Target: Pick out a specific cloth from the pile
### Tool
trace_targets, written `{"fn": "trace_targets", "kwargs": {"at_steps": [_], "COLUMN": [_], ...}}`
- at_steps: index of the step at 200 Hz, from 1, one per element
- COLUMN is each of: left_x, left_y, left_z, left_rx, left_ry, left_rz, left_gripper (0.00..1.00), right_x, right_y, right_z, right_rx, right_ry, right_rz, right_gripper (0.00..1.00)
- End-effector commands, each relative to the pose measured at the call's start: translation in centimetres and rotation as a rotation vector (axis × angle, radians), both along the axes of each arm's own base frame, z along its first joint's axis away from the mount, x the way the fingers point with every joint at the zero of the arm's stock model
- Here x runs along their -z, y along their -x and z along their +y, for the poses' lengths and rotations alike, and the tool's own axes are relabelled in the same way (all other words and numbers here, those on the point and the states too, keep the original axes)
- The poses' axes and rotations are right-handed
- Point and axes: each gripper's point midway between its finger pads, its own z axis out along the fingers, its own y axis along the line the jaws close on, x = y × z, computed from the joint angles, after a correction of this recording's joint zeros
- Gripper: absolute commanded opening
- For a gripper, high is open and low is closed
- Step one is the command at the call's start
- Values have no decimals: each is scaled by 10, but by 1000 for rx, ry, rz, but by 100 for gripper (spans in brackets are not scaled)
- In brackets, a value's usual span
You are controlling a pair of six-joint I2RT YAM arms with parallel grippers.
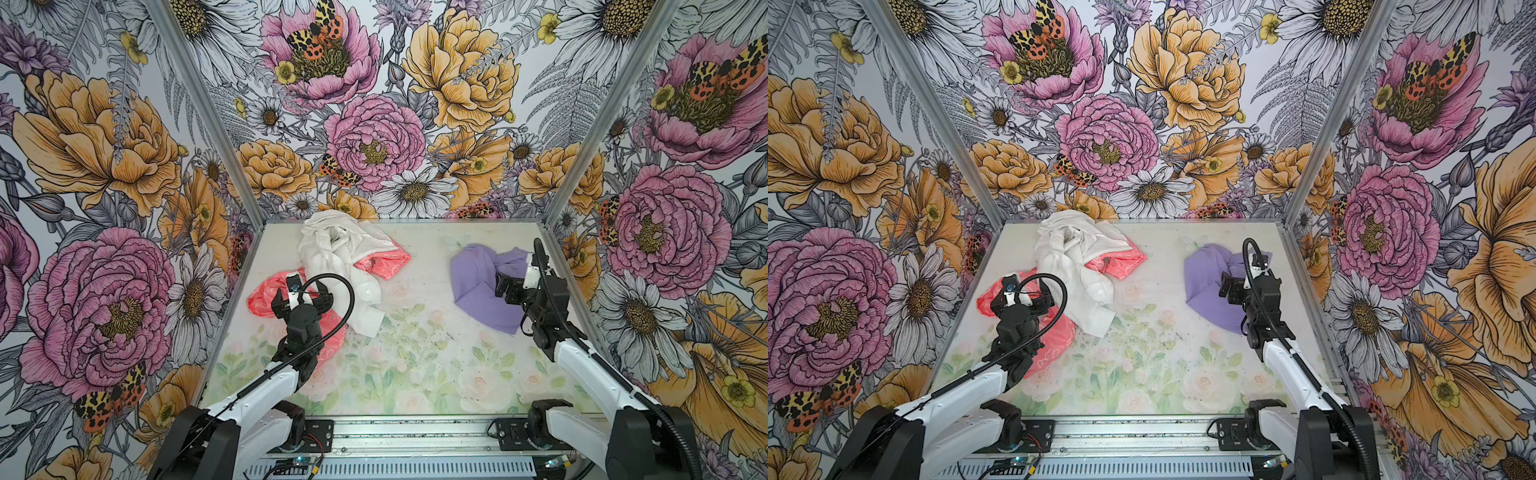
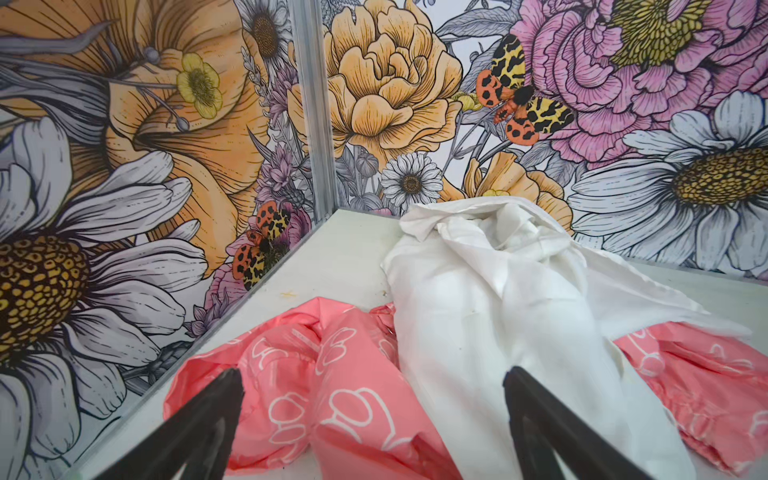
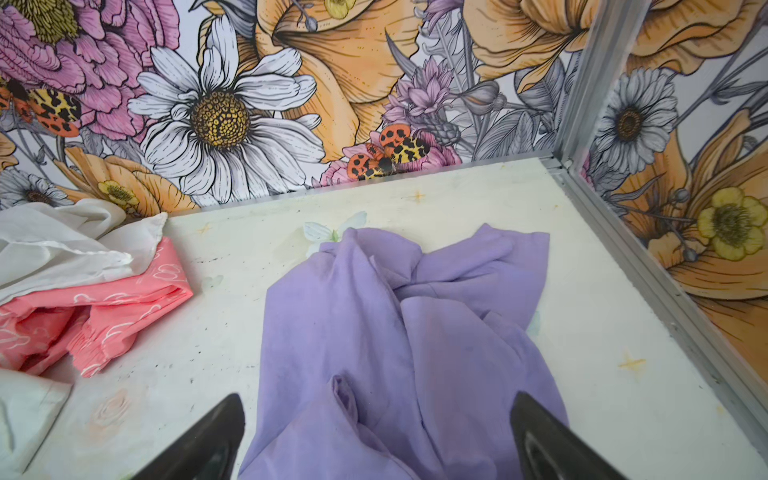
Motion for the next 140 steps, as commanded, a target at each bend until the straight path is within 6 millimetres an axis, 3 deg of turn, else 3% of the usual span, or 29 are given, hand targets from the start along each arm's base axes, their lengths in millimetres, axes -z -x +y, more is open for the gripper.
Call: {"fn": "trace_targets", "kwargs": {"at_steps": [1,49,86,117,140], "left_x": [-18,7,30,39,52], "left_y": [2,-8,-27,-37,-49], "left_z": [11,25,25,16,16], "left_rx": [-32,6,71,111,143], "left_ry": [-36,-42,7,-7,11], "left_rz": [-98,-93,-90,-69,-14], "left_gripper": [99,99,99,99,99], "right_x": [-2,35,31,54,57], "right_y": [-8,-14,-22,-27,-34], "right_z": [-18,-24,-20,-20,-25], "right_rx": [84,87,40,31,39], "right_ry": [47,151,204,199,186], "right_rz": [-79,-72,-126,-145,-110], "right_gripper": [99,100,99,100,100]}}
